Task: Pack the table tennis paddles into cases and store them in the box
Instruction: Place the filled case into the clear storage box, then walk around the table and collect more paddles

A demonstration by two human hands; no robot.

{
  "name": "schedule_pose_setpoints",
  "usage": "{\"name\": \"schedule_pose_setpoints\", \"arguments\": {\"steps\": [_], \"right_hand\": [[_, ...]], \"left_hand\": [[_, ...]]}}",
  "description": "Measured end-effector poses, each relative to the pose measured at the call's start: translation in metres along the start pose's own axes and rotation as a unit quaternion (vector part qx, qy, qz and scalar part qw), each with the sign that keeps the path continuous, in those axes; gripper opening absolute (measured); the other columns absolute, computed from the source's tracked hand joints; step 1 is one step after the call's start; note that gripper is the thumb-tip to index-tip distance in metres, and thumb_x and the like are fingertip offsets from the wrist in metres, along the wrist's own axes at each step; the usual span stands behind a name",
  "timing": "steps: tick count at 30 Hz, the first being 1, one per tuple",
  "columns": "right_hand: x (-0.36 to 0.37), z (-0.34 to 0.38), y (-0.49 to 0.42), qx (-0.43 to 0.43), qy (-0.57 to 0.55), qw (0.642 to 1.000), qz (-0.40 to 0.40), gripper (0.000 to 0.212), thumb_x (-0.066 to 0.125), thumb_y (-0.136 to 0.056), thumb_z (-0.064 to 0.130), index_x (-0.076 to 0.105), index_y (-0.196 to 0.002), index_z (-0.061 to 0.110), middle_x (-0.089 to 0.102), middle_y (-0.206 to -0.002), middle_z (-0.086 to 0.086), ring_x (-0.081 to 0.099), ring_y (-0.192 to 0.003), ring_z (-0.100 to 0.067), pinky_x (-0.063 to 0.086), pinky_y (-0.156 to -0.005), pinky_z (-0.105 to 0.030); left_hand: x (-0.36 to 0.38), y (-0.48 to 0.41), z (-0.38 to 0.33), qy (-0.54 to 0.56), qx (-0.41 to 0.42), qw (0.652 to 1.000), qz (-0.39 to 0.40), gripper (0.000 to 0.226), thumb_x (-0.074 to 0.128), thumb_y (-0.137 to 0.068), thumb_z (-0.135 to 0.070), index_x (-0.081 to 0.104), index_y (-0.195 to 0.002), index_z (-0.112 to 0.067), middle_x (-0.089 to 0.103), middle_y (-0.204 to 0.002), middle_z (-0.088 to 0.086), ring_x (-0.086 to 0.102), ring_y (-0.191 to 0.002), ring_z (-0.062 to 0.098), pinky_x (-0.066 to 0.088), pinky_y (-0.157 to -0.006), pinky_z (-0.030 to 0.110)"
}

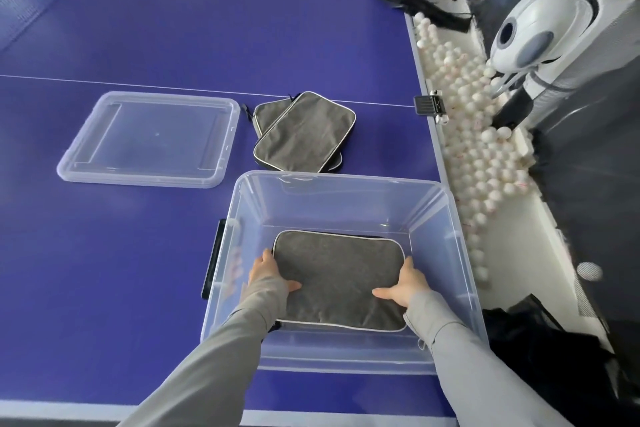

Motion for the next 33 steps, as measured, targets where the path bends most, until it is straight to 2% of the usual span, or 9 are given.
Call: {"name": "schedule_pose_setpoints", "arguments": {"steps": [3,5,7,10,14,19,23,28,33], "right_hand": [[-0.007,0.011,0.009,-0.026,0.042,0.998,-0.047,0.113,0.078,-0.074,0.034,0.001,-0.148,-0.001,0.028,-0.148,-0.020,0.034,-0.136,-0.032,0.028,-0.110,-0.033],[-0.015,0.021,0.019,-0.063,0.084,0.990,-0.092,0.102,0.072,-0.079,0.040,0.008,-0.148,0.001,0.032,-0.144,-0.018,0.035,-0.134,-0.032,0.029,-0.109,-0.034],[-0.027,0.033,0.032,-0.113,0.099,0.978,-0.143,0.085,0.061,-0.086,0.044,0.018,-0.147,0.003,0.035,-0.143,-0.015,0.034,-0.133,-0.031,0.029,-0.107,-0.036],[-0.054,0.060,0.053,-0.208,0.070,0.952,-0.215,0.065,0.053,-0.093,0.036,0.028,-0.144,0.005,0.040,-0.140,-0.015,0.036,-0.131,-0.031,0.029,-0.106,-0.036],[-0.072,0.116,0.078,-0.313,0.075,0.916,-0.240,0.060,0.050,-0.095,0.031,0.029,-0.144,0.004,0.036,-0.146,-0.015,0.032,-0.135,-0.031,0.024,-0.110,-0.036],[-0.044,0.199,0.102,-0.421,0.139,0.874,-0.197,0.062,0.046,-0.097,0.034,0.021,-0.147,0.006,0.017,-0.157,-0.014,0.014,-0.145,-0.027,0.014,-0.116,-0.037],[0.006,0.264,0.133,-0.496,0.200,0.830,-0.157,0.065,0.045,-0.097,0.037,0.017,-0.149,0.009,0.013,-0.158,-0.014,0.010,-0.146,-0.027,0.013,-0.117,-0.042],[0.091,0.320,0.183,-0.567,0.287,0.763,-0.118,0.067,0.044,-0.096,0.041,0.015,-0.149,0.011,0.014,-0.158,-0.012,0.010,-0.146,-0.027,0.013,-0.117,-0.047],[0.195,0.338,0.229,-0.603,0.376,0.701,-0.063,0.067,0.040,-0.097,0.042,0.011,-0.151,0.014,0.011,-0.159,-0.009,0.006,-0.147,-0.025,0.011,-0.119,-0.047]], "left_hand": [[-0.004,0.009,-0.014,-0.094,0.043,0.994,-0.023,0.098,0.079,-0.072,-0.031,0.017,-0.145,-0.015,0.030,-0.142,0.006,0.031,-0.132,0.027,0.034,-0.103,0.040],[-0.004,0.018,-0.027,-0.165,0.117,0.978,-0.042,0.092,0.072,-0.078,-0.038,0.015,-0.146,-0.015,0.023,-0.148,0.004,0.023,-0.137,0.027,0.030,-0.107,0.039],[-0.004,0.026,-0.039,-0.221,0.177,0.958,-0.048,0.083,0.060,-0.085,-0.046,0.015,-0.148,-0.015,0.011,-0.156,0.004,0.010,-0.144,0.024,0.016,-0.116,0.037],[-0.020,0.038,-0.062,-0.261,0.219,0.937,-0.082,0.077,0.044,-0.091,-0.054,0.013,-0.149,-0.016,0.002,-0.159,0.000,-0.003,-0.147,0.019,0.000,-0.118,0.037],[-0.065,0.059,-0.073,-0.257,0.238,0.923,-0.162,0.073,0.031,-0.094,-0.057,0.007,-0.150,-0.018,-0.003,-0.160,-0.001,-0.007,-0.147,0.017,-0.006,-0.117,0.036],[-0.138,0.080,-0.026,-0.190,0.151,0.939,-0.245,0.074,0.030,-0.093,-0.058,0.004,-0.151,-0.019,-0.004,-0.160,-0.002,-0.005,-0.147,0.017,-0.003,-0.119,0.039],[-0.183,0.103,0.052,-0.140,0.042,0.942,-0.302,0.073,0.031,-0.093,-0.058,0.005,-0.151,-0.020,-0.002,-0.160,-0.003,-0.004,-0.147,0.017,0.000,-0.119,0.039],[-0.206,0.135,0.167,-0.086,-0.091,0.942,-0.312,0.074,0.031,-0.093,-0.059,0.003,-0.150,-0.022,-0.005,-0.160,-0.005,-0.006,-0.147,0.016,0.001,-0.119,0.038],[-0.191,0.171,0.284,-0.030,-0.184,0.938,-0.291,0.074,0.035,-0.093,-0.057,0.009,-0.150,-0.020,0.000,-0.160,-0.001,-0.001,-0.147,0.018,0.007,-0.119,0.040]]}}
Point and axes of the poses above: each hand's wrist, its own y-axis away from the middle knuckle, its own x-axis out of the palm, z = x × y, the point moved 7 cm from there along -y, towards the middle knuckle
